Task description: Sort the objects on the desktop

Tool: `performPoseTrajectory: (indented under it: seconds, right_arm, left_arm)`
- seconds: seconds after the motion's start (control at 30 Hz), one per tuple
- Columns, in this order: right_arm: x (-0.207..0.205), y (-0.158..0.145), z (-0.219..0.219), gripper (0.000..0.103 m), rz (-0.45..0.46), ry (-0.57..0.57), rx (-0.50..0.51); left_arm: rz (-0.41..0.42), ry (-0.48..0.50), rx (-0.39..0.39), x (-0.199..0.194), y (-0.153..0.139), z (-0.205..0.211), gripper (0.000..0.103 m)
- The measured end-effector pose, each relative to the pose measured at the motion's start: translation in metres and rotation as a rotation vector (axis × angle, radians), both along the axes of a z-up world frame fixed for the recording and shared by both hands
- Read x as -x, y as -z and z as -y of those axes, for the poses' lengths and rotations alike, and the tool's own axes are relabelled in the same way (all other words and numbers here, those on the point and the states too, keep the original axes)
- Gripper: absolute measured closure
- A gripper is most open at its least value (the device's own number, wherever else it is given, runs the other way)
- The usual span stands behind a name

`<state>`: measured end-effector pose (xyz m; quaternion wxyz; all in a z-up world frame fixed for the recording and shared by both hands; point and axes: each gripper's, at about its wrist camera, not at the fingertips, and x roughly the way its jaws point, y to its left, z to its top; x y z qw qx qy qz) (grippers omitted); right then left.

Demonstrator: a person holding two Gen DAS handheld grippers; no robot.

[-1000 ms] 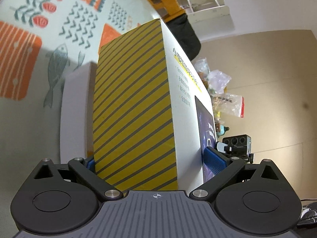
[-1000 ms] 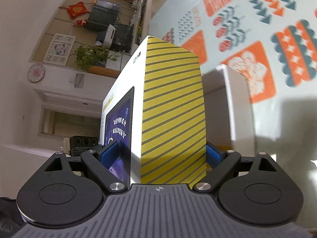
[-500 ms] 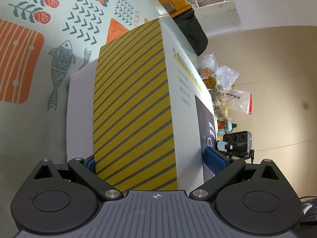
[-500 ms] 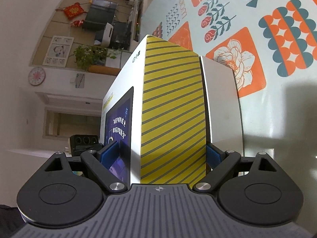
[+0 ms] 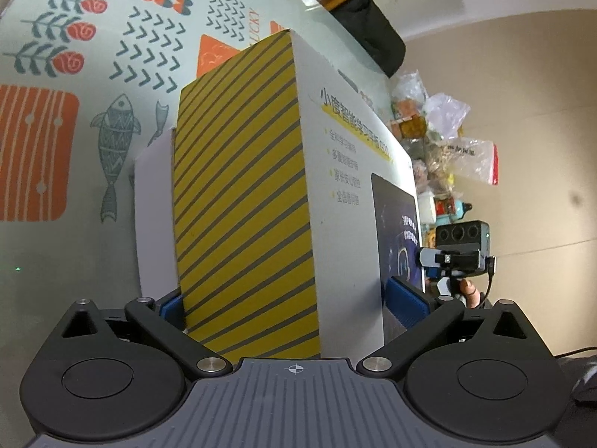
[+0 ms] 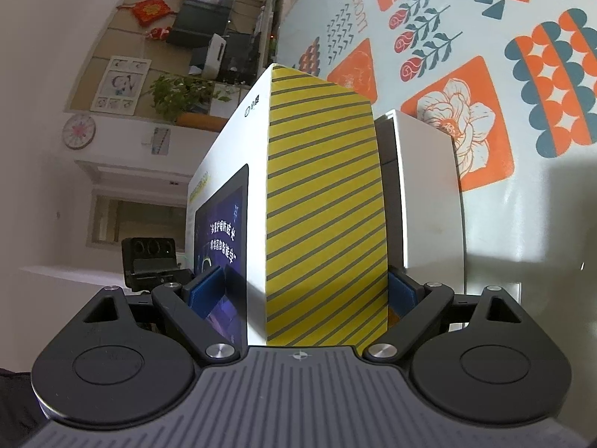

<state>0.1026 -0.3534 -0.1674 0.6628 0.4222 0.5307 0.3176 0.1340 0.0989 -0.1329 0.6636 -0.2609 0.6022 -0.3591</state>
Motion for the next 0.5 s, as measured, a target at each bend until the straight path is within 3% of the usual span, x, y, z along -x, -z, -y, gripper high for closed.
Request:
performPoseTrajectory:
  seconds: [0.23, 0.5]
  right_arm:
    - [0.001, 0.007, 0.008, 0.000, -0.010, 0.020, -0.023]
    - [0.004, -0.005, 0.013, 0.000, 0.014, 0.023, 0.020]
  left_arm:
    - [-0.036, 0.000, 0.009, -0.004, 0.008, 0.000, 0.000]
    - [-0.055, -0.010, 0.020, -0.001, 0.013, -0.002, 0.000]
